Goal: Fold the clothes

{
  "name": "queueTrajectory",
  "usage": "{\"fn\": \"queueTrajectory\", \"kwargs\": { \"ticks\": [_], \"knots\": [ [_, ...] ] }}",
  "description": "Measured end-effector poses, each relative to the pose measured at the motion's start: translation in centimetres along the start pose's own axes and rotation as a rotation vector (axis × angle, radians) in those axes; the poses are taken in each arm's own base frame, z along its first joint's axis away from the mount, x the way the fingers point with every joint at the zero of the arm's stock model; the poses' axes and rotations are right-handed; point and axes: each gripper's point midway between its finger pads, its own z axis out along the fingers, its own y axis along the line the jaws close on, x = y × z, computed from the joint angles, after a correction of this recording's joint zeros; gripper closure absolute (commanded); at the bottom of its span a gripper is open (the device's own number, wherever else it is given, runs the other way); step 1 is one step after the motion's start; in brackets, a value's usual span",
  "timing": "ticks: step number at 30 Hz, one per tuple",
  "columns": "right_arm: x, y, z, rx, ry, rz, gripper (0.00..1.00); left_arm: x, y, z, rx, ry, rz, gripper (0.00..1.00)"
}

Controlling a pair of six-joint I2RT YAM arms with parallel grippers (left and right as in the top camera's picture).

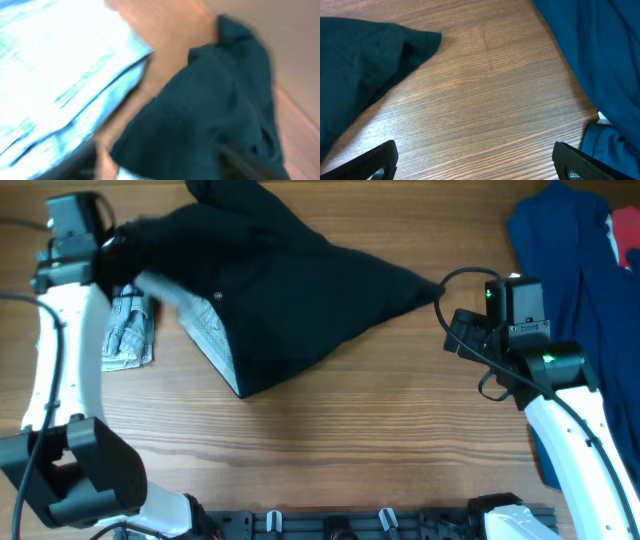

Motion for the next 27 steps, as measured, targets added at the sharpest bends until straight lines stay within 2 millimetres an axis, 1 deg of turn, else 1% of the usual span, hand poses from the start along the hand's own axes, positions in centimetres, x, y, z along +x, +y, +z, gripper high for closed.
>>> {"fn": "queueTrajectory", "kwargs": {
  "ticks": [1,2,4,5,7,8,10,11,12,15,16,17,19,21,22,23,25,27],
  "knots": [
    [0.0,0.0,0.1,0.000,0.002,0.000,0.00,1.0,0.8,0.0,-0.017,0.050,-0.017,0.00],
    [0.0,0.1,0.2,0.000,0.004,-0.001,0.00,2.6,1.3,-0.2,-0.034,0.119,-0.026,0.00],
    [0.2,0.2,0.6,0.000,0.020,-0.004,0.01,6.7,1.7,-1.0,-0.060,0.284,-0.029,0.00],
    [0.3,0.3,0.9,0.002,0.030,-0.007,0.00,9.4,1.9,-1.7,-0.085,0.386,-0.021,0.00],
    [0.5,0.4,1.4,0.005,0.047,-0.008,0.00,12.9,1.0,-2.5,-0.091,0.496,0.019,0.00],
    [0.6,0.5,1.6,0.007,0.053,-0.010,0.00,14.2,0.4,-2.6,-0.087,0.525,0.046,0.00],
    [0.7,0.6,1.9,0.007,0.060,-0.011,0.00,17.8,-0.7,-2.1,-0.076,0.588,0.108,0.00],
    [0.7,0.6,1.9,0.006,0.062,-0.012,0.00,18.9,-0.9,-1.9,-0.076,0.606,0.122,0.00],
    [0.7,0.6,2.0,0.005,0.064,-0.012,0.00,20.7,-0.9,-1.4,-0.080,0.630,0.135,0.00],
    [0.7,0.6,2.0,0.005,0.063,-0.012,0.00,24.7,0.5,-0.3,-0.121,0.687,0.121,0.00],
    [0.7,0.7,2.0,0.005,0.062,-0.012,0.00,26.4,1.6,0.1,-0.149,0.715,0.108,0.01],
    [0.7,0.6,2.0,0.005,0.063,-0.012,0.00,27.6,2.2,0.5,-0.155,0.729,0.099,0.02],
    [0.7,0.7,2.0,0.004,0.062,-0.012,0.00,29.3,2.6,1.4,-0.136,0.734,0.094,0.02],
    [0.6,0.7,2.0,0.003,0.058,-0.011,0.00,30.4,2.5,2.1,-0.107,0.731,0.099,0.11],
    [0.5,0.7,2.0,0.002,0.056,-0.010,0.00,30.8,2.2,2.5,-0.087,0.720,0.104,0.14],
    [0.5,0.7,2.0,0.001,0.055,-0.010,0.00,30.8,1.7,2.6,-0.066,0.709,0.105,0.16],
    [0.5,0.8,2.0,0.001,0.054,-0.010,0.00,30.5,0.8,3.0,-0.026,0.681,0.110,0.16],
    [0.5,0.7,2.0,0.001,0.054,-0.010,0.00,30.4,0.4,3.2,-0.012,0.674,0.110,0.16]
  ]
}}
